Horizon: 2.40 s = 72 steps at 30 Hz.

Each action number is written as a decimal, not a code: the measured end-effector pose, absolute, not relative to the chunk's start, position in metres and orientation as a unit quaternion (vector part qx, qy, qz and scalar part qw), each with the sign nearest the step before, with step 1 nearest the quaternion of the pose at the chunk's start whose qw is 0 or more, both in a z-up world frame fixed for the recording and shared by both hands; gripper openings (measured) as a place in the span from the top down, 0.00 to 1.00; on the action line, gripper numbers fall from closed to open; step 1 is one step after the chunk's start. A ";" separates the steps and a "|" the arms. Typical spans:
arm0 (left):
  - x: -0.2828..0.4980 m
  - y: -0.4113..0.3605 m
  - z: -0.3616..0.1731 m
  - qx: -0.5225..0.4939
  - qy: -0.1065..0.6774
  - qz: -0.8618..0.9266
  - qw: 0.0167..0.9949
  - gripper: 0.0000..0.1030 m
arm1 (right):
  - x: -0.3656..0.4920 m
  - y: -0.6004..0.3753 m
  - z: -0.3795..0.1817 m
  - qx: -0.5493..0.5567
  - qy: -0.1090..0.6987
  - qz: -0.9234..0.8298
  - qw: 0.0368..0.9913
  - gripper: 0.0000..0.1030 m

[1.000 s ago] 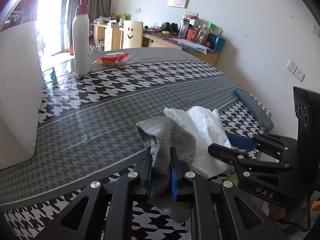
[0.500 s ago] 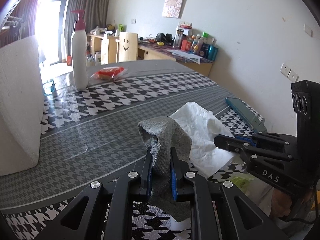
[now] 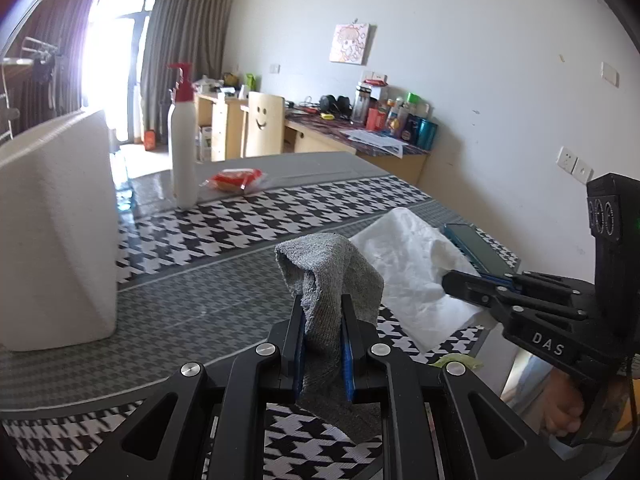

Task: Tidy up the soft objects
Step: 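Lift the grey sock and white tissue and carry both toward the foam box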

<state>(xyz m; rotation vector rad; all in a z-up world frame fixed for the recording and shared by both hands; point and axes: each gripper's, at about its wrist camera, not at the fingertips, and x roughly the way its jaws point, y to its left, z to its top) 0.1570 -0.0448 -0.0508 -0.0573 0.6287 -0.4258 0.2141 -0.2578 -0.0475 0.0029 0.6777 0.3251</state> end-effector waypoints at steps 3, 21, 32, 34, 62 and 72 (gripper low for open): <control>0.152 -0.042 -0.045 -0.025 0.302 -0.203 0.931 0.85 | 0.210 -0.257 -0.043 0.006 0.325 0.158 0.932 0.90; 0.124 -0.034 -0.017 -0.011 0.266 -0.192 0.944 0.85 | 0.185 -0.253 -0.025 0.001 0.286 0.170 0.943 0.90; 0.118 -0.027 -0.003 0.001 0.248 -0.182 0.952 0.85 | 0.179 -0.247 -0.012 -0.002 0.262 0.173 0.949 0.90; 0.119 -0.027 0.001 0.008 0.243 -0.177 0.954 0.85 | 0.179 -0.246 -0.011 0.002 0.259 0.175 0.950 0.90; 0.132 -0.008 0.027 0.019 0.209 -0.136 0.968 0.85 | 0.205 -0.224 0.016 -0.011 0.217 0.189 0.958 0.90; 0.142 0.001 0.034 0.015 0.197 -0.108 0.974 0.85 | 0.216 -0.213 0.019 -0.017 0.215 0.212 0.953 0.90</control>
